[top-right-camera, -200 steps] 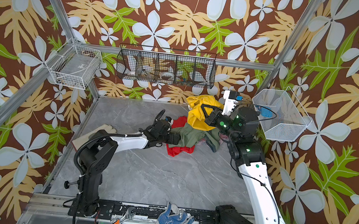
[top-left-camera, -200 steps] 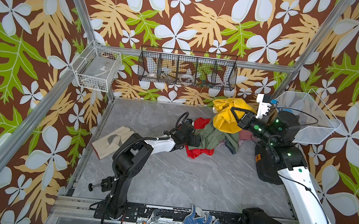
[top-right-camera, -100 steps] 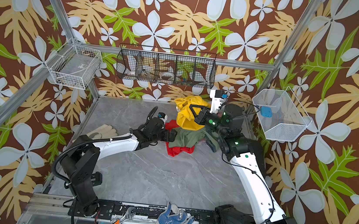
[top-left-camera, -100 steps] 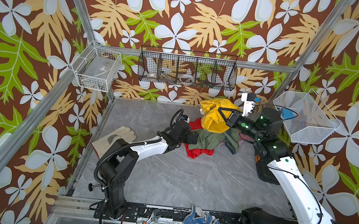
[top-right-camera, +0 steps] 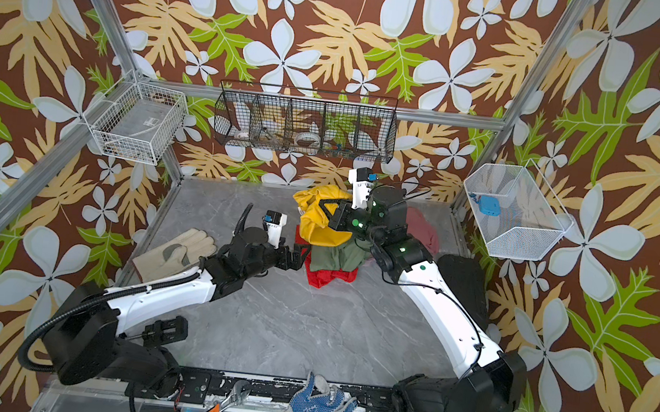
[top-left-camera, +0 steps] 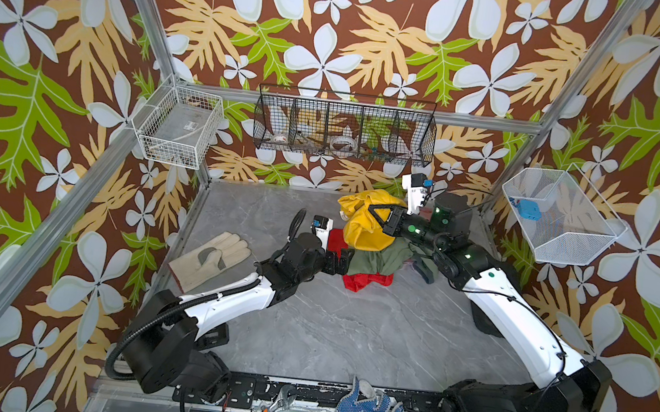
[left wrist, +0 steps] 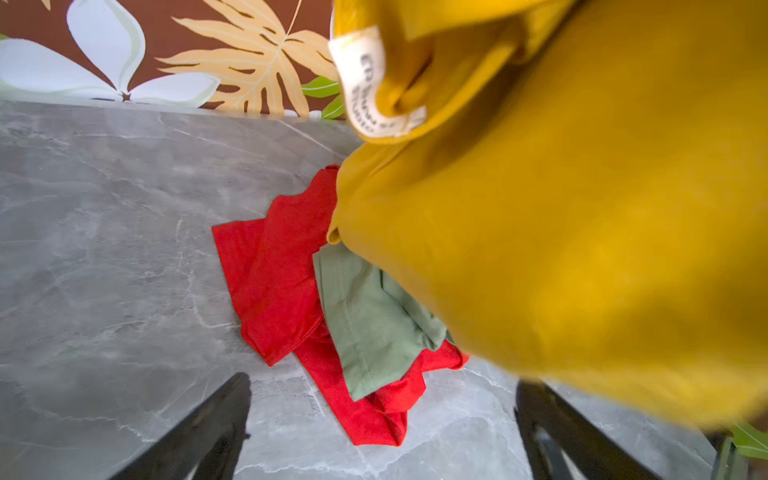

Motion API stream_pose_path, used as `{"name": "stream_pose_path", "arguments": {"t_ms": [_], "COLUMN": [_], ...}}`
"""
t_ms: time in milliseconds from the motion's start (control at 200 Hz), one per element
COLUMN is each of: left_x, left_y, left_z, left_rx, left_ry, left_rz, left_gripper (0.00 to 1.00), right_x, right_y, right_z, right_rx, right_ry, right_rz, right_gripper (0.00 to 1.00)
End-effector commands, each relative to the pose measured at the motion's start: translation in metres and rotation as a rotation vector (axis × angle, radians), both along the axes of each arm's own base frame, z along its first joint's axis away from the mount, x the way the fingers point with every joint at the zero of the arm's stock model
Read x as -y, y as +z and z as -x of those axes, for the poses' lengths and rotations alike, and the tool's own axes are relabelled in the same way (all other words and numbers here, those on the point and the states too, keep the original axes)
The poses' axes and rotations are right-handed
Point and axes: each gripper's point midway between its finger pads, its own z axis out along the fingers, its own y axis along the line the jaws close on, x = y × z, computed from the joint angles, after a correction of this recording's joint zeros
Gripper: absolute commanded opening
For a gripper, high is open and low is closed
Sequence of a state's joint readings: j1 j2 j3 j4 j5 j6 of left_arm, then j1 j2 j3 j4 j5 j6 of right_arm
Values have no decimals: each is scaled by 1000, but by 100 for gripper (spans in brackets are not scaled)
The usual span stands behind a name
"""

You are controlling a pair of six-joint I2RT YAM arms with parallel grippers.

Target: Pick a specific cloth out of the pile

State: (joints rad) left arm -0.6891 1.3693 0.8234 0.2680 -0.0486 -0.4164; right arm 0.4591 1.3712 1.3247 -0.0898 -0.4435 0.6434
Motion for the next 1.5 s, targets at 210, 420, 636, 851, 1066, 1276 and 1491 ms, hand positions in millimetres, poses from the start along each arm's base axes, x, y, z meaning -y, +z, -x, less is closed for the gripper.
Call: {"name": "stream_pose_path", "arguments": {"t_ms": [210, 420, 636, 851, 1066, 1276, 1491], "left_x": [-21, -10, -21, -19, -39, -73, -122], "left_y": [35, 46, 44, 53, 72, 93, 123], "left_z": [21, -4, -47, -46, -32, -19, -11], "left_rx": [132, 127, 71, 95, 159, 188, 222], "left_ry": [-1, 36, 158, 110, 154, 246, 375], "left_rz": [43, 48, 26, 68, 86, 71, 9], "left_gripper": [100, 100, 97, 31, 0, 0, 0], "right_x": [-31, -66, -68, -60, -60, -70, -98], "right_y": [-20, -29, -30, -49, -71, -76, -81], "right_z": [-15, -15, -12, -11, -18, -24, -26], "right_rx": [-19, -44, -58, -99, -158, -182, -202], "right_ry": [22, 94, 97, 61, 33, 62, 155], "right_rz": [8, 27, 30, 62, 90, 80, 83], "right_gripper": [0, 0, 0, 0, 1, 17, 40]}}
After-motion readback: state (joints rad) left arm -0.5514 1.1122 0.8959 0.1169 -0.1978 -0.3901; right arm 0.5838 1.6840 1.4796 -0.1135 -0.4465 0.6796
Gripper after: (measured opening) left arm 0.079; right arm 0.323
